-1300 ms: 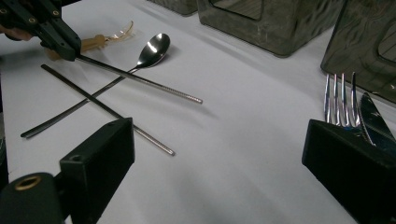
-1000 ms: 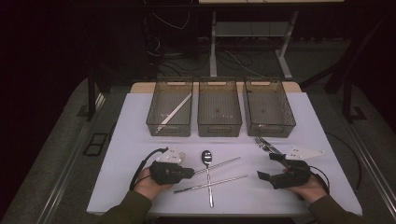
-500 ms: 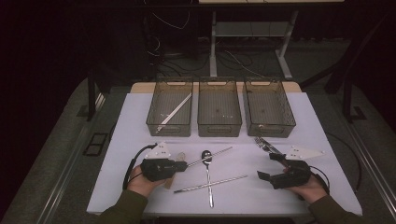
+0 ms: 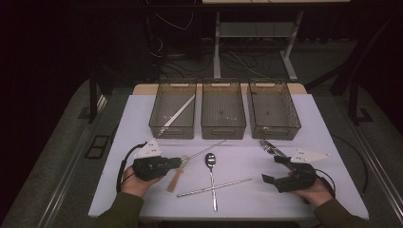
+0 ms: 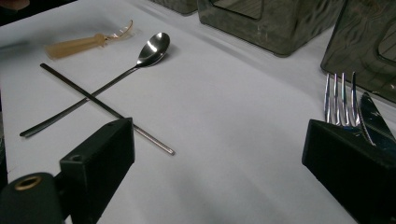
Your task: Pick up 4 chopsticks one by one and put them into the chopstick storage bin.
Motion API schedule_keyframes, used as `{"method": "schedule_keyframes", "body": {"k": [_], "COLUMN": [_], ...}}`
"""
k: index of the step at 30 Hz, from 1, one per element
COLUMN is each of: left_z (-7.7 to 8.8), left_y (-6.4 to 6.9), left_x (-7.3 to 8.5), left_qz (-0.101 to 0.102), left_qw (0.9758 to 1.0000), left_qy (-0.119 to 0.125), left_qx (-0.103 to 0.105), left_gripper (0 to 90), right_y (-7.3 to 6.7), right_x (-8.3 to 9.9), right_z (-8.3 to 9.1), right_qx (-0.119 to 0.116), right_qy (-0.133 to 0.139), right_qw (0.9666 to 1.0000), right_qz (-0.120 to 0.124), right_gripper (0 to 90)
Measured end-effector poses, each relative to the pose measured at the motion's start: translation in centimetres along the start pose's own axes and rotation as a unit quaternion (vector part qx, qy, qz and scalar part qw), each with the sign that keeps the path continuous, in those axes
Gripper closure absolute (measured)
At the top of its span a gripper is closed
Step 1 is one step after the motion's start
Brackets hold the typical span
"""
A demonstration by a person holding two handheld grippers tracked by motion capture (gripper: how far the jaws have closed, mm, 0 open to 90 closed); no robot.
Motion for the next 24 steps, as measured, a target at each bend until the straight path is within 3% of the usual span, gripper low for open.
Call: {"method": "schedule_keyframes", "body": {"k": [12,24], "left_z": [2.0,2.5], "left_y": [-2.3,-4.9], "left_x": [-1.1,-2.3], "left_qz": [0.009,0.015], "left_qw": [0.9991,0.9969], "left_qy": [0.025,0.033], "left_qx": [-0.032,-0.070], "left_gripper": [84.7,84.6], "right_y": [0.1,0.1], "right_x": [0.0,0.1], "right_z": [-0.1,-0.1], "right_qx": [0.001,0.003], "right_qy": [-0.001,-0.003], "right_qw": [1.0000,1.0000], "right_qz": [0.000,-0.001], "right_gripper": [9.5,9.5]}}
Point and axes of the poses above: each handheld gripper's, and its own axes: z roughly backward along the jaws, x roughly out of its underside, y roughly to its right, the point moved 9 cm from there along -z, roughly forward along the jaws, and after that the axes turned 8 degrees about y, right-handed, at the moved point
